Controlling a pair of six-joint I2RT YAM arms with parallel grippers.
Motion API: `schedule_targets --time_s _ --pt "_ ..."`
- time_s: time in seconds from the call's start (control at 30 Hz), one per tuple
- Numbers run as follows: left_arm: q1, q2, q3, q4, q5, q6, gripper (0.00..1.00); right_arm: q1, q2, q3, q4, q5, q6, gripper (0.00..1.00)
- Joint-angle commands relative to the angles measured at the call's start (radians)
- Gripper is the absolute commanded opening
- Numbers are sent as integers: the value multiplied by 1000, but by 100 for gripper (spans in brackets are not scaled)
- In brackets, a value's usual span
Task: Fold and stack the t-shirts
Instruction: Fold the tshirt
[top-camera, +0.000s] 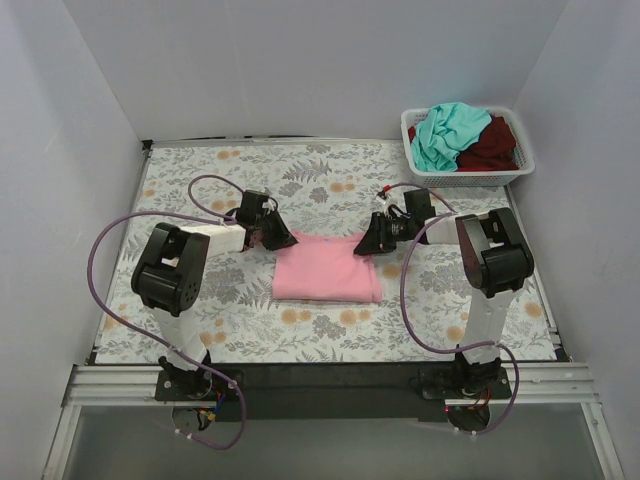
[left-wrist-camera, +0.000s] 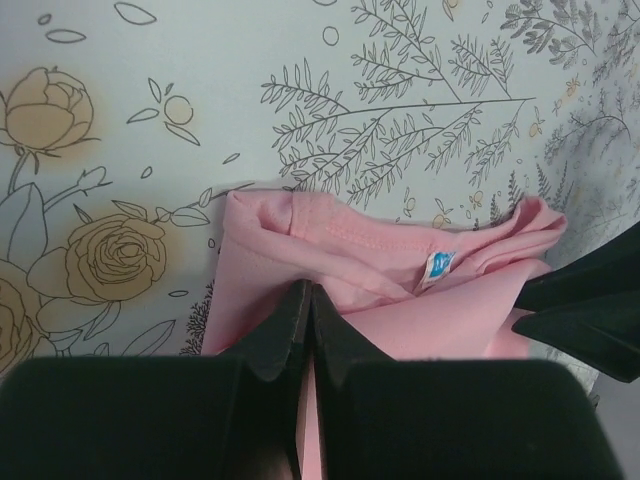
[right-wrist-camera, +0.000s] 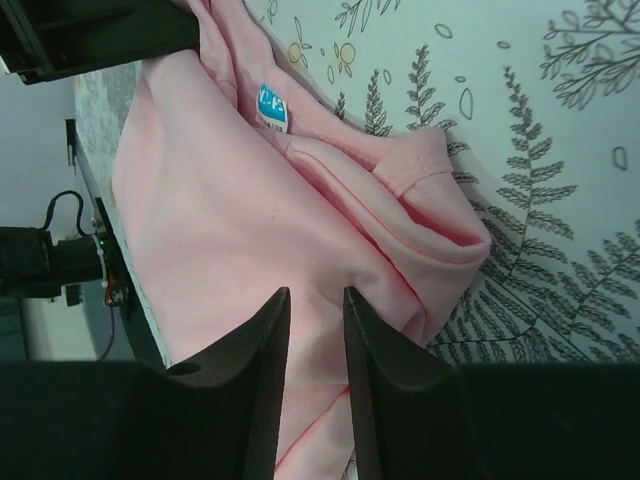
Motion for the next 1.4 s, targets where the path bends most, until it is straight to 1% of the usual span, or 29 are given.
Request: schedule_targets --time_s 0.0,0.07,0.13,0.17,0.2,0.27,0.3,0.33,0.37,0.47,0.53,0.6,0.7,0.83,0.93,1.03,1.23,1.33,1.37 --pt "7 3 17 33 19 0 1 -22 37 6 102 0 52 35" --pt "9 -24 11 31 18 1 2 -32 22 -4 105 -7 55 35" --pt "9 -82 8 30 -1 4 5 -35 -28 -24 105 -7 58 35" --pt "9 -105 8 19 -7 9 9 -38 -51 -30 103 -5 61 35" --pt "9 -134 3 17 -22 9 12 -38 -103 -38 105 0 68 35" --pt "9 -217 -6 16 -36 6 17 -38 -153 -60 106 0 81 36" --pt "9 -245 -24 16 -42 -3 22 -38 -200 -69 108 -2 88 36" --pt "9 -271 -34 16 -47 -9 24 -36 -225 -78 109 -5 104 37" --pt "9 -327 -46 16 -48 -16 25 -35 -248 -99 115 -10 111 38" --pt "6 -400 -97 19 -25 -55 25 -24 -338 -142 129 -54 142 40" --pt "-5 -418 -132 19 4 -72 25 -15 -355 -164 141 -89 167 41" --pt "-28 -428 -158 19 22 -78 24 5 -358 -187 149 -97 205 41" --pt "-47 -408 -199 20 18 -88 22 40 -343 -210 161 -62 225 42" --pt "-48 -343 -213 36 -18 -83 21 57 -299 -227 169 48 250 41" --pt "-36 -268 -212 36 -30 -92 17 54 -283 -271 165 153 262 41" --pt "-22 -225 -215 39 -33 -111 15 34 -285 -326 166 194 250 41" --pt "-1 -193 -241 42 -50 -128 14 -45 -280 -399 168 182 210 41" --pt "2 -219 -226 16 -26 -120 14 -69 -312 -400 166 121 210 41" --pt "3 -233 -216 -8 -12 -117 15 -67 -346 -390 168 101 216 40"
